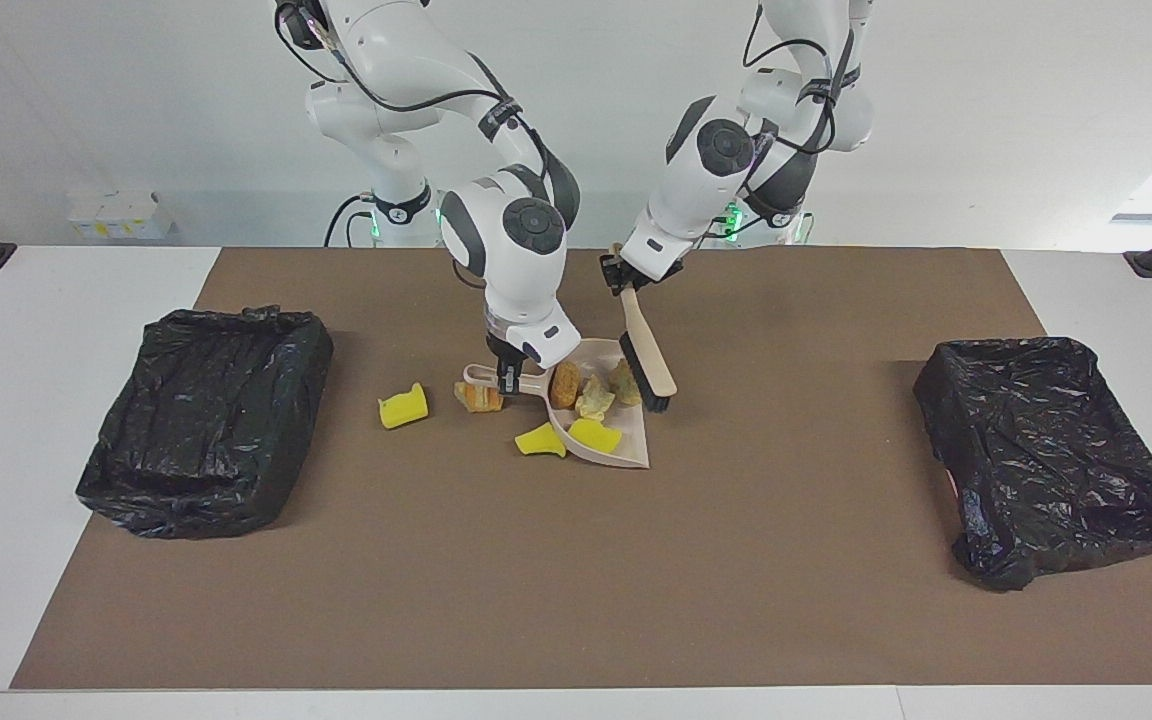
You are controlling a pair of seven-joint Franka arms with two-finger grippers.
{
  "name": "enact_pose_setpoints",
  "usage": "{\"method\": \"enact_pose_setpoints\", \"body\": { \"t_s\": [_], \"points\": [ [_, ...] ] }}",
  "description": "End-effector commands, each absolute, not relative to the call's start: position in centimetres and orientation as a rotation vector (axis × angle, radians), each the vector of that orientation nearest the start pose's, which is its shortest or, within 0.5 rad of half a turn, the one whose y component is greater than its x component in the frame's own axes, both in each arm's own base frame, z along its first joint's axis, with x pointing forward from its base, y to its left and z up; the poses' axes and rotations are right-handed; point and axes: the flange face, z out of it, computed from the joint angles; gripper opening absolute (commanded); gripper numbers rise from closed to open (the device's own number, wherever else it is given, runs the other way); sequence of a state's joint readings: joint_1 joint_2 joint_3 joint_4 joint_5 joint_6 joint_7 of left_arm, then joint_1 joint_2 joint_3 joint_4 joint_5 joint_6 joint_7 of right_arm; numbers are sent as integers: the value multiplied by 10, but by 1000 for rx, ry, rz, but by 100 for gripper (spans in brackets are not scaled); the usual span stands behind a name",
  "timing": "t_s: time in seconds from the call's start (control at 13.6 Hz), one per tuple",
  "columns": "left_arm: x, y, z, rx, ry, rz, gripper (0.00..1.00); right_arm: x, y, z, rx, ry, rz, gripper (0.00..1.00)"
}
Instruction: Sweep and dump trash in bin
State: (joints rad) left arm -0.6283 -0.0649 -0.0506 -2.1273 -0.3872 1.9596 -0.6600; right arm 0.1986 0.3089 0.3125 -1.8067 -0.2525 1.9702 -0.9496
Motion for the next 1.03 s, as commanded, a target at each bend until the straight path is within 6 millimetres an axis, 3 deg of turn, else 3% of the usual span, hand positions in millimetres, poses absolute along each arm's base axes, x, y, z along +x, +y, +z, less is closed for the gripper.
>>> {"method": "enact_pose_setpoints", "body": {
  "t_s": [0.0, 0.22, 0.29, 0.44, 0.66, 0.96],
  "points": [
    [362, -334, 438, -3269, -202, 566, 0, 553, 271, 387, -2271, -2259, 217, 0],
    [325, -326, 427, -3220, -136, 526, 0, 558, 260, 391, -2288, -2220, 199, 0],
    [321, -324, 422, -3207, -145, 515, 0, 558, 261, 391, -2283, -2226, 195, 0],
    [324, -313, 407, -3199, -186, 512, 0, 554, 261, 392, -2278, -2240, 199, 0],
    [343, -276, 391, -3165, -318, 517, 0, 545, 259, 387, -2242, -2278, 214, 0],
    [346, -248, 367, -3127, -398, 505, 0, 536, 285, 371, -2186, -2403, 252, 0]
  ]
}}
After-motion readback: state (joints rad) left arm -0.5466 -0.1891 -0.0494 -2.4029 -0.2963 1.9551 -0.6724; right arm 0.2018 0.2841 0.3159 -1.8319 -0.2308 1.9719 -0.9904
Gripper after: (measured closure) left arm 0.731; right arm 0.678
